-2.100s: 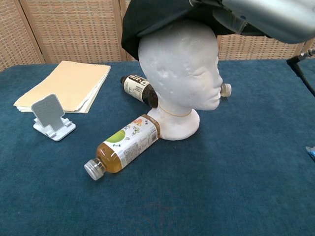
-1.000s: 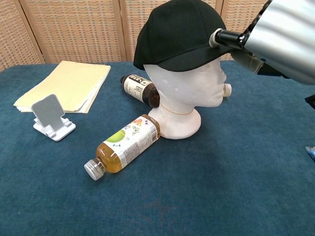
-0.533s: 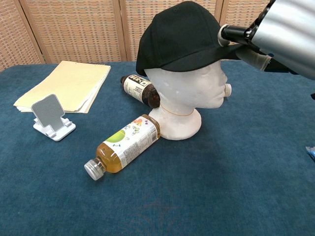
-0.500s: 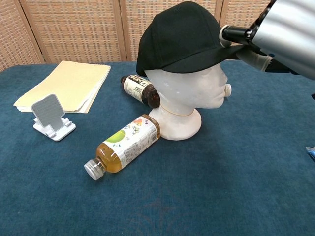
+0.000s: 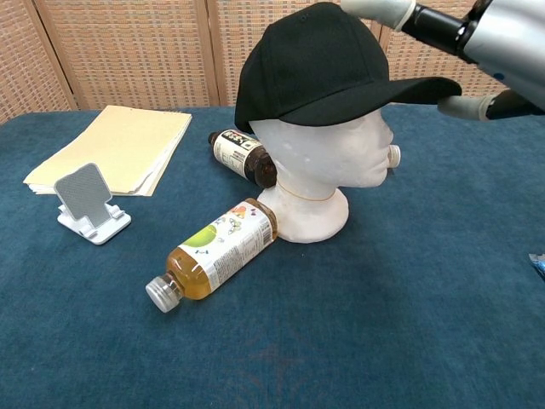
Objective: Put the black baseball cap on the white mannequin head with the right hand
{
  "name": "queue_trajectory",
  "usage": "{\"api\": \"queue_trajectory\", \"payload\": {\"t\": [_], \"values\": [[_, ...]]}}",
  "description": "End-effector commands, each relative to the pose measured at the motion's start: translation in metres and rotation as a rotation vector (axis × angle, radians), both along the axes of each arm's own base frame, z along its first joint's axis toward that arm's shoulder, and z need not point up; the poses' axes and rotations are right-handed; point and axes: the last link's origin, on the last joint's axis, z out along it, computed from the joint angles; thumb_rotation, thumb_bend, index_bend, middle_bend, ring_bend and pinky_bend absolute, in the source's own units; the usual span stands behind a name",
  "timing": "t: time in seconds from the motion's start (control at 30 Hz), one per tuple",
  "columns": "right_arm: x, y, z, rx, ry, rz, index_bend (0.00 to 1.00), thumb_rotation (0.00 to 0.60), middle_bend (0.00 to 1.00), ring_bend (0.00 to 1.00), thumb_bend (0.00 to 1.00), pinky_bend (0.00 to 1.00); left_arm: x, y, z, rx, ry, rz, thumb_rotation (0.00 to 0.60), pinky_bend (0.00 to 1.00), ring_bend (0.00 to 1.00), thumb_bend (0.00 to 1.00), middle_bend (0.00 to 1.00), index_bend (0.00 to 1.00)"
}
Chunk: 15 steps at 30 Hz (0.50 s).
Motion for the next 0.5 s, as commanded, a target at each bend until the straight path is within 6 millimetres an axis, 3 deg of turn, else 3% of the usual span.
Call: {"api": "queue_trajectory", "payload": {"t": [0.03,0.2,0.37,0.47,0.5], "values": [[-0.005,0.007,0.014,-0.012,-0.007,0.006,0.03,0.600,1.00,1.00,0.22,1.00,0.000,0.000,0.001,0.002,-0.004,0.001,0.600,0.00,0.00,0.00,0.00,0.00],[-0.031,0.026,0.050,-0.032,-0.038,-0.026,0.03,0.600,1.00,1.00,0.22,1.00,0.000,-0.001,0.006,0.017,-0.018,-0.004,0.600,0.00,0.00,0.00,0.00,0.00],[-0.078,0.050,0.089,-0.047,-0.103,-0.178,0.04,0.600,0.95,1.00,0.22,1.00,0.005,-0.005,0.012,0.036,-0.034,-0.031,0.600,0.00,0.00,0.00,0.00,0.00],[-0.114,0.062,0.101,-0.042,-0.186,-0.385,0.06,0.600,0.77,0.90,0.14,0.92,0.008,-0.008,0.016,0.050,-0.042,-0.049,0.600,0.00,0.00,0.00,0.00,0.00],[-0.124,0.066,0.103,-0.037,-0.221,-0.454,0.05,0.600,0.62,0.74,0.07,0.76,0.009,-0.008,0.017,0.055,-0.044,-0.054,0.600,0.00,0.00,0.00,0.00,0.00]]}}
